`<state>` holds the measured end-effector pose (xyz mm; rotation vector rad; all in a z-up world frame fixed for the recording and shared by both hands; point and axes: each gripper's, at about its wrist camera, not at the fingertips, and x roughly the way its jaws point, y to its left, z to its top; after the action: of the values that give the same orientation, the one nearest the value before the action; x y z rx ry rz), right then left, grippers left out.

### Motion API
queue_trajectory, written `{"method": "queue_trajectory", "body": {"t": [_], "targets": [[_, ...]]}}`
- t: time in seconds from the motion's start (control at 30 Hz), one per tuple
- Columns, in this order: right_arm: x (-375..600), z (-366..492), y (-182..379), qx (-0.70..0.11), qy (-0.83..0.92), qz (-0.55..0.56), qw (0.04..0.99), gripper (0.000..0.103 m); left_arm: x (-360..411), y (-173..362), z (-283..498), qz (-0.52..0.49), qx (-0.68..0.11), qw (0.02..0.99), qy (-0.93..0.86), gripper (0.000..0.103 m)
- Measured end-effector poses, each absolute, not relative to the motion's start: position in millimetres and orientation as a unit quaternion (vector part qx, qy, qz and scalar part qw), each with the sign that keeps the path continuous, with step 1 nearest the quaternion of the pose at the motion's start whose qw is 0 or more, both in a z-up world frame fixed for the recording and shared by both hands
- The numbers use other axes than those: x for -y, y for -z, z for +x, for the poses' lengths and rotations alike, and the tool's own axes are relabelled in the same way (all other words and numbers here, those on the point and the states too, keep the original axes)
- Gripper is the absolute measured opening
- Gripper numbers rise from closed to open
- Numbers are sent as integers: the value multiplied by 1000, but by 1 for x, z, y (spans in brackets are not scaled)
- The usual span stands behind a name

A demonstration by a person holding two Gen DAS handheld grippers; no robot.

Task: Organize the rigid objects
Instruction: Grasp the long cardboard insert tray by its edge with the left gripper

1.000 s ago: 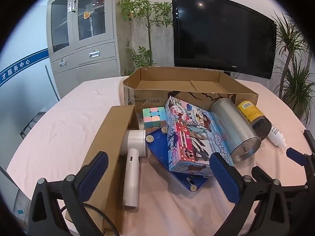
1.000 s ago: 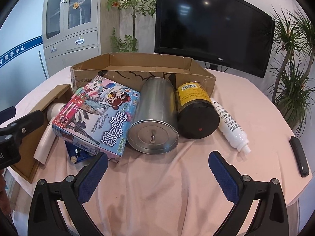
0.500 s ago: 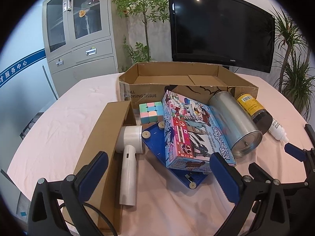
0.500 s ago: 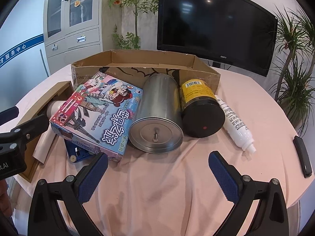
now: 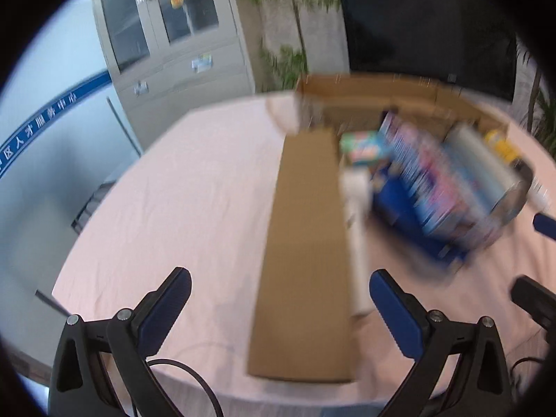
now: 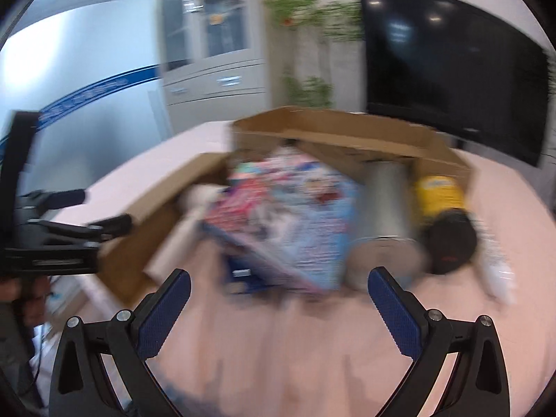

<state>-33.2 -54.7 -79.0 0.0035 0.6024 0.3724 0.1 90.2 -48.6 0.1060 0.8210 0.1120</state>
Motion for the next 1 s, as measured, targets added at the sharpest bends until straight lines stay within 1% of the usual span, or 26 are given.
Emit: {"method": "queue_trajectory", "body": {"t": [0.1, 0.13, 0.17, 0.27, 0.37, 0.47, 0.63, 0.87, 1.0], "targets": [[24, -32, 87, -321, -246, 7, 915, 103, -101, 70, 3, 39, -435, 899, -34, 90], [16, -34, 87, -324, -259, 9, 910, 103, -104, 75, 3, 20, -444, 895, -21, 80], [9, -35, 88, -326, -273, 12, 905, 103, -108, 78, 2, -7, -448, 894, 1, 59], [-10, -38, 89, -332, -303, 14, 893, 103, -109, 80, 0, -54, -474, 878, 21, 59], [-21, -36, 92, -343, -307, 20, 888, 103, -135, 79, 0, -106, -465, 878, 29, 59], [-21, -26, 96, -353, -308, 34, 883, 103, -162, 80, -1, -147, -468, 871, 6, 63], [-32, -13, 96, -368, -314, 51, 874, 102, -196, 77, -14, -158, -455, 876, -21, 65], [-65, 5, 81, -362, -339, 58, 866, 96, -221, 68, -15, -151, -440, 884, -49, 65], [-80, 21, 79, -383, -345, 100, 851, 90, -226, 57, -6, -143, -421, 895, -24, 64]]}}
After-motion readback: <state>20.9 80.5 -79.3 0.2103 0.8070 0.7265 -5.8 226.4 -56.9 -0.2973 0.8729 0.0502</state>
